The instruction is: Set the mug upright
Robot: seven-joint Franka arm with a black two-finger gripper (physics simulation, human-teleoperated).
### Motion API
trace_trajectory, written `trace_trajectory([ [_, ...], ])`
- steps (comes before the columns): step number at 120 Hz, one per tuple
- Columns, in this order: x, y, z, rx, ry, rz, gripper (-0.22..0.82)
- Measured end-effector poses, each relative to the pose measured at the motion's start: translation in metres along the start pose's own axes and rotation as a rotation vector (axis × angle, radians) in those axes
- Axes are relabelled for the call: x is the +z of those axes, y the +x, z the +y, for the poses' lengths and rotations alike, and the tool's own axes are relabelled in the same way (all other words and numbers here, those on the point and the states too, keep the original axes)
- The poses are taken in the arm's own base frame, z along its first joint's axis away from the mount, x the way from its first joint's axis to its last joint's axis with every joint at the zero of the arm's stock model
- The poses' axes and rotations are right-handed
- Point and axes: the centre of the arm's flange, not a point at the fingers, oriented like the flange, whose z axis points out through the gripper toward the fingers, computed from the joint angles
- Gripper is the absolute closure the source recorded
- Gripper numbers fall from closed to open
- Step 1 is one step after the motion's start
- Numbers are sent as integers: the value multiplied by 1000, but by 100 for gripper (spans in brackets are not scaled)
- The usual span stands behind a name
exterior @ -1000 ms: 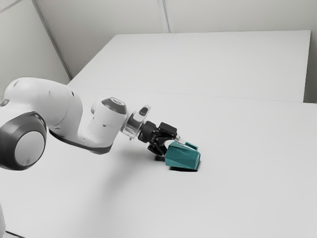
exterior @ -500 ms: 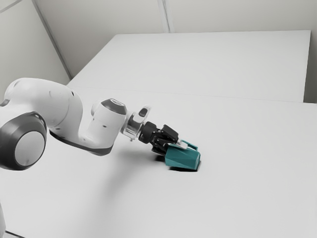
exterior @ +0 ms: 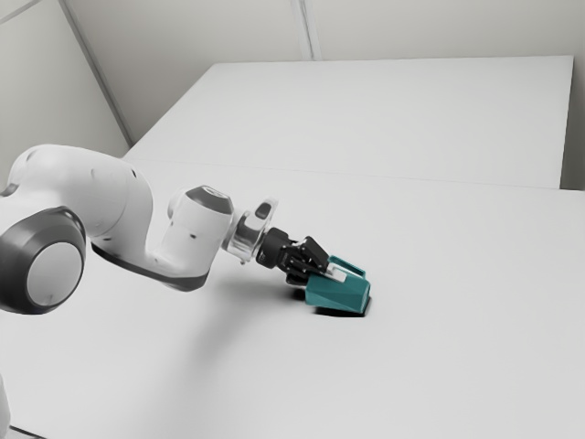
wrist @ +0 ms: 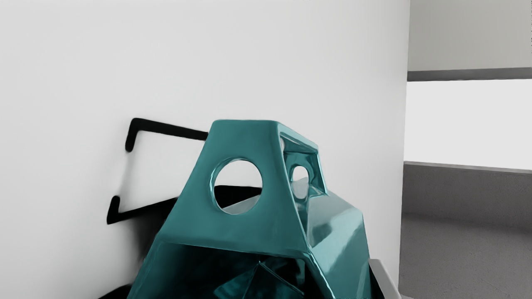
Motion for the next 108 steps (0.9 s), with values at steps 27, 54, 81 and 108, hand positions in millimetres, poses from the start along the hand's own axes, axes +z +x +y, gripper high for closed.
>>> trace_trajectory([
  [27, -17, 12, 52, 100, -15, 29, 75],
  [54, -81, 4, 132, 289, 125, 12, 77],
  [81, -160, -23, 165, 418, 527, -94, 77],
  [108, -193, -53, 143, 415, 896, -218, 77],
])
